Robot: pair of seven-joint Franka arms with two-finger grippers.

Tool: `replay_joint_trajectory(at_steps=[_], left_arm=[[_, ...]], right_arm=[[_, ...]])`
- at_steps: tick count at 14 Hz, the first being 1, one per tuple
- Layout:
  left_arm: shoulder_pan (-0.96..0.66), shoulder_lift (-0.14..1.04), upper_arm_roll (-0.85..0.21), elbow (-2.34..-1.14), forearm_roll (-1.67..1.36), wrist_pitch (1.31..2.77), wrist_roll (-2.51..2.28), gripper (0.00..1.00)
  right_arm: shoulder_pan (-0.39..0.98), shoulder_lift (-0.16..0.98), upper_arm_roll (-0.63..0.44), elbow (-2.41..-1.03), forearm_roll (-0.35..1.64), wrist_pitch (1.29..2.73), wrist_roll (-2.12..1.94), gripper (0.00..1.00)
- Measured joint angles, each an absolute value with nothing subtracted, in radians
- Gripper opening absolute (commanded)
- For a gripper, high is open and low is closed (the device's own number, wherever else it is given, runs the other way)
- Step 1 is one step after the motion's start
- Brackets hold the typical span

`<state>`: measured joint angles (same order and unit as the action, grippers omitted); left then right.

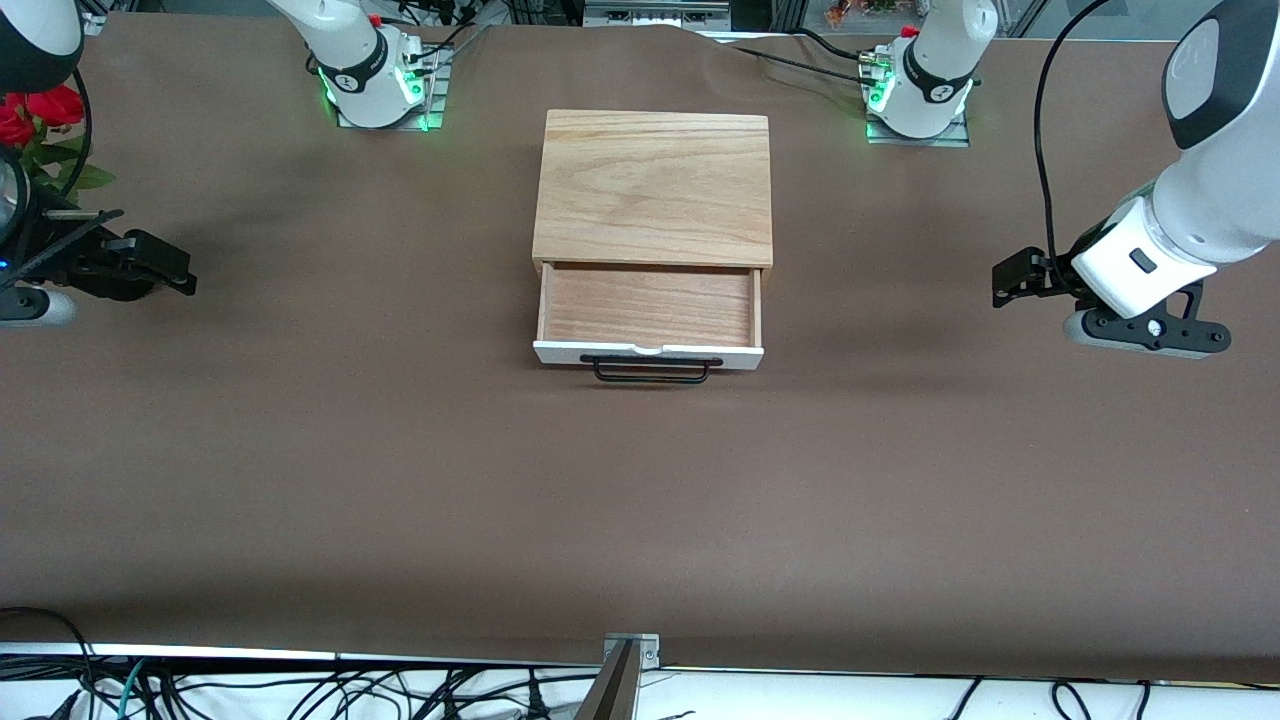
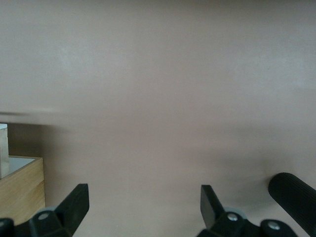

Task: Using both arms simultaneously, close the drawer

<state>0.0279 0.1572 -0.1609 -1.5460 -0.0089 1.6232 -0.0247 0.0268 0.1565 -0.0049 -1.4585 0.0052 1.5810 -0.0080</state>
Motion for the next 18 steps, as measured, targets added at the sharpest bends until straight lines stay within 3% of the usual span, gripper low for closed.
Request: replay_joint_trajectory(at_steps=[7,12,18], left_arm=[[-0.028,0.212,-0.174,-1.546,-0.112,1.635,-0.026,1.0],[-0.11,0.345,-0.175,-1.546,-0.228,1.877,-0.03,1.0],[-0.244,0.487,-0.177,-1.545,-0.236,2.119,-0.164,1.0]], right_arm=[[0.076,0.199,-0.001,-1.459,0.007,1.614,-0.003,1.0],[0.201,0.265,0.003,-1.458,0.023,1.744,0.0,1.0],[0.356,0.473,0.004,-1.374,0.15,1.914,0.005,1.0]])
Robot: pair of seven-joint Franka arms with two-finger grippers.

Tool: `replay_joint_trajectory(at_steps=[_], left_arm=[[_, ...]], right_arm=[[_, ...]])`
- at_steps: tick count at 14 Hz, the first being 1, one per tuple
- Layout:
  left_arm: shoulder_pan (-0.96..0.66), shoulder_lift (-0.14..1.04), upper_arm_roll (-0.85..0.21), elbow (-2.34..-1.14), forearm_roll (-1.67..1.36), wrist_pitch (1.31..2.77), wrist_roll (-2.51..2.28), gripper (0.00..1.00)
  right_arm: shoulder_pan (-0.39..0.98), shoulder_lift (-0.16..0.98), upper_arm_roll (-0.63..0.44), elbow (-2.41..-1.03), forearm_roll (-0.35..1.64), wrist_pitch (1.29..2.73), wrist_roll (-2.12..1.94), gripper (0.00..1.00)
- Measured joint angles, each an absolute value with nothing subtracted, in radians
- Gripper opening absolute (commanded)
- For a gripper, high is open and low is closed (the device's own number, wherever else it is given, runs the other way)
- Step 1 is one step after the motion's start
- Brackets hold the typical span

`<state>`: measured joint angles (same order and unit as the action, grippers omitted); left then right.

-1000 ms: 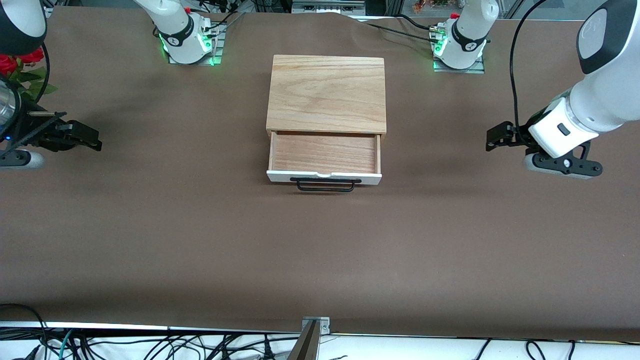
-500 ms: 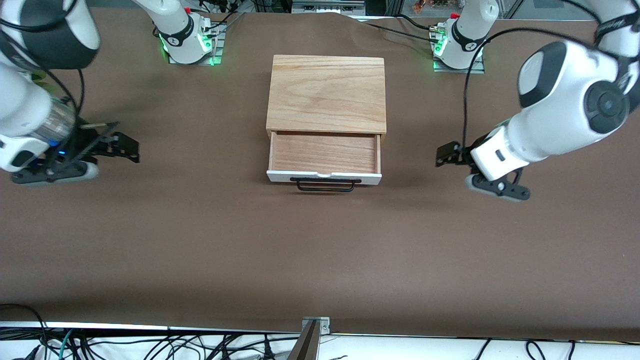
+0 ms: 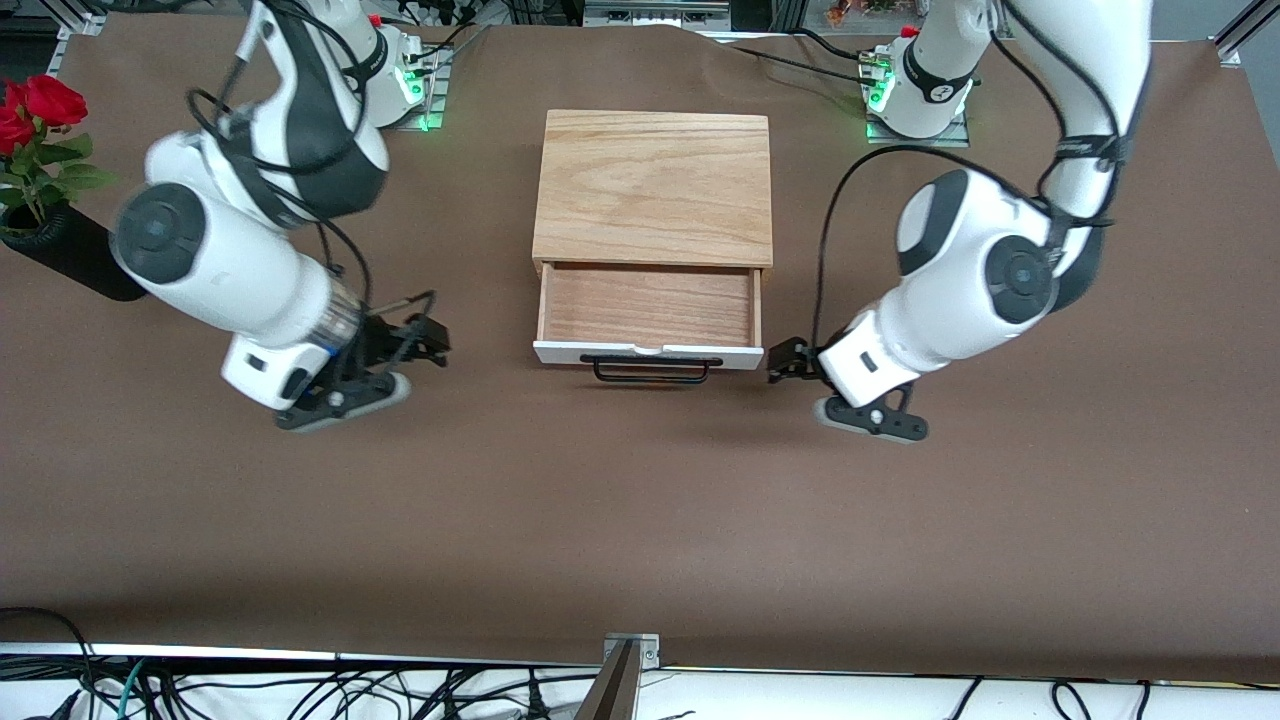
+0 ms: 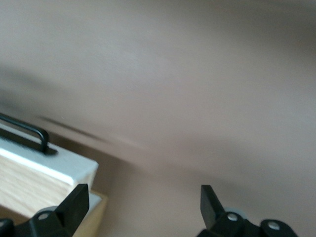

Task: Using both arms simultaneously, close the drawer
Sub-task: 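Move the left gripper and the right gripper toward the drawer front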

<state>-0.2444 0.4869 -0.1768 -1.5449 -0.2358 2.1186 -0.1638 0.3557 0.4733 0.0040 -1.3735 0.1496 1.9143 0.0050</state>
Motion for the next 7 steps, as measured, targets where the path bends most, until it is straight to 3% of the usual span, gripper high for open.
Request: replay_joint_trajectory(at_steps=[7], left_arm=[[-0.327,0.624,-0.178,-1.545,-0.328,2.292,-0.189,1.0]], right_arm=[[0.486,0.598,0.005,-1.36,0.204,2.127,0.117,1.0]])
